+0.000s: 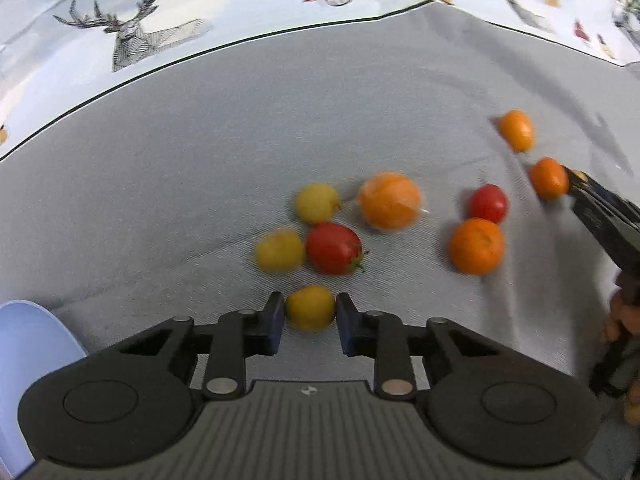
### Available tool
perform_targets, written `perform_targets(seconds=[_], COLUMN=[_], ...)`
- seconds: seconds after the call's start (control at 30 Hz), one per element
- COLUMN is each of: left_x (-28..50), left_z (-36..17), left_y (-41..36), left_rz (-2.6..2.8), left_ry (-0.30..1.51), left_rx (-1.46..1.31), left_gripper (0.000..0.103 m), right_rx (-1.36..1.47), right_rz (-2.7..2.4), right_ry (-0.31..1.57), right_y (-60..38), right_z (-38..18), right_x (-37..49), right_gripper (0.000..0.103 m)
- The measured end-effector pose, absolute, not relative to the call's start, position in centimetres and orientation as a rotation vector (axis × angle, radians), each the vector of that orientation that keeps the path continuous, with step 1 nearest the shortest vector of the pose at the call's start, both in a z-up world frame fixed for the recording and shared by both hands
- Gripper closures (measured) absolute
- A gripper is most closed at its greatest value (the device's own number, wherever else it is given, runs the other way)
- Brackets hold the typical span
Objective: Organize fruits
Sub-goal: 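Grasp a small yellow fruit with the left gripper while the right grasps another, then lift both held yellow fruits and carry them toward the blue plate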
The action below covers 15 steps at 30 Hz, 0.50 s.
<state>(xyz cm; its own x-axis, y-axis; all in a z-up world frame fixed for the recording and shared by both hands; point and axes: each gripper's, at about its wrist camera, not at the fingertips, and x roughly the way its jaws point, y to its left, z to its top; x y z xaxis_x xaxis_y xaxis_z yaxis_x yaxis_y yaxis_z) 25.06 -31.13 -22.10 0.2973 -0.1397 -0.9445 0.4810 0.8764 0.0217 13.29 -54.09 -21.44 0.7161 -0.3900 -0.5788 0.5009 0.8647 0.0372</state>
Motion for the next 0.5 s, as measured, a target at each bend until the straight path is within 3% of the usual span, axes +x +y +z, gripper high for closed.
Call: perform_targets(seconds=[0.27, 0.5], left_x=[23.9, 20.1], left_z=[-21.7, -17.2], left_y=[-30.7, -28.5], left_rz=[-0.41, -0.382], left_ry=[1.202, 1.21], left_rx=[0.346, 0.329], left_gripper=[0.072, 0.072], right_rx=[0.234, 0.367], right_rz=[-0.495, -0.484], right_ry=[0.58, 0.634], right_y=[-54.4, -53.8], right_z=[-21.3, -19.7], right_x=[12.8, 11.0], right_gripper=[0.075, 0.075])
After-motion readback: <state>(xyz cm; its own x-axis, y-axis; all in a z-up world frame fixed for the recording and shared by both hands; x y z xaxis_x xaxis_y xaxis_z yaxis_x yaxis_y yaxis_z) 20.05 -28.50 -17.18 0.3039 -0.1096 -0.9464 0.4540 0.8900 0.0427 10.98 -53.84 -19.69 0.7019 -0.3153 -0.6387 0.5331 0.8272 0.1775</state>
